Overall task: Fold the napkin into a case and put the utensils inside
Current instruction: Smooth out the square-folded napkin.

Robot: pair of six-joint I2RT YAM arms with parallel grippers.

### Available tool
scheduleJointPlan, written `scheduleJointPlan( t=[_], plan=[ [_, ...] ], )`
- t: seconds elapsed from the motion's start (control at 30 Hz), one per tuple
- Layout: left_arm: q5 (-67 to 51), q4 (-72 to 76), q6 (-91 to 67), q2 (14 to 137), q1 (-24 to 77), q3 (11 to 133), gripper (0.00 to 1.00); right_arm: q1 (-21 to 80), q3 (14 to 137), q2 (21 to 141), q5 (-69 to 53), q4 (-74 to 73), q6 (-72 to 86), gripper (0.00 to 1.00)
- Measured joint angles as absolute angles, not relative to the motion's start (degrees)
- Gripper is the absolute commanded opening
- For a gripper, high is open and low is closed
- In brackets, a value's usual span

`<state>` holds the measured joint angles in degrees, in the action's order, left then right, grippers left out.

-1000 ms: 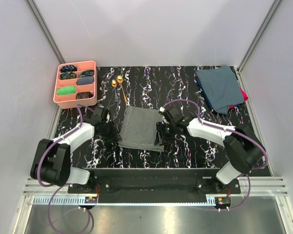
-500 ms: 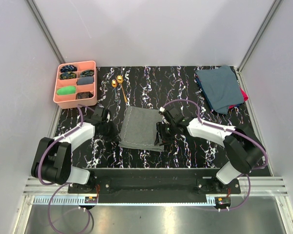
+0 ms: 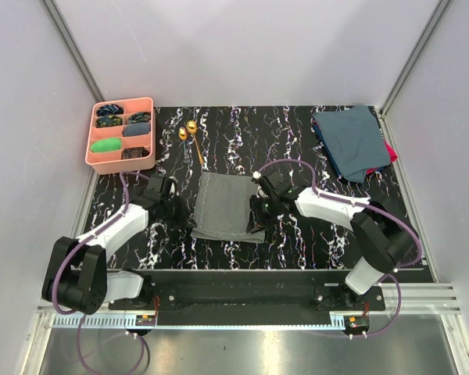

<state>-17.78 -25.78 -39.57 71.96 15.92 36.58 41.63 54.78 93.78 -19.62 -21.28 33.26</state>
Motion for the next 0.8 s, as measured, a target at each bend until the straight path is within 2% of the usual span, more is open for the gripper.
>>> scheduleJointPlan(
  t=[0.37, 0.67, 0.77, 0.8],
  plan=[
    [-17.6, -24.1, -39.7, 78.1, 15.9, 35.2, 0.00, 40.8, 51.0, 94.0, -19.0, -19.8, 33.3, 0.21],
    [-17.7, -23.2, -39.7, 78.2, 16.0, 35.0, 0.01, 39.3, 47.9, 92.8, -18.8, -19.0, 33.7, 0.20],
    [-17.7, -23.1, -39.7, 78.2, 16.0, 35.0, 0.10, 39.3, 47.8, 91.7, -19.4, -19.1, 34.0, 0.22],
    [-17.7, -23.1, -39.6, 78.2, 16.0, 35.0, 0.16, 39.3, 47.7, 91.2, -19.4, -19.1, 34.1, 0.22]
  ],
)
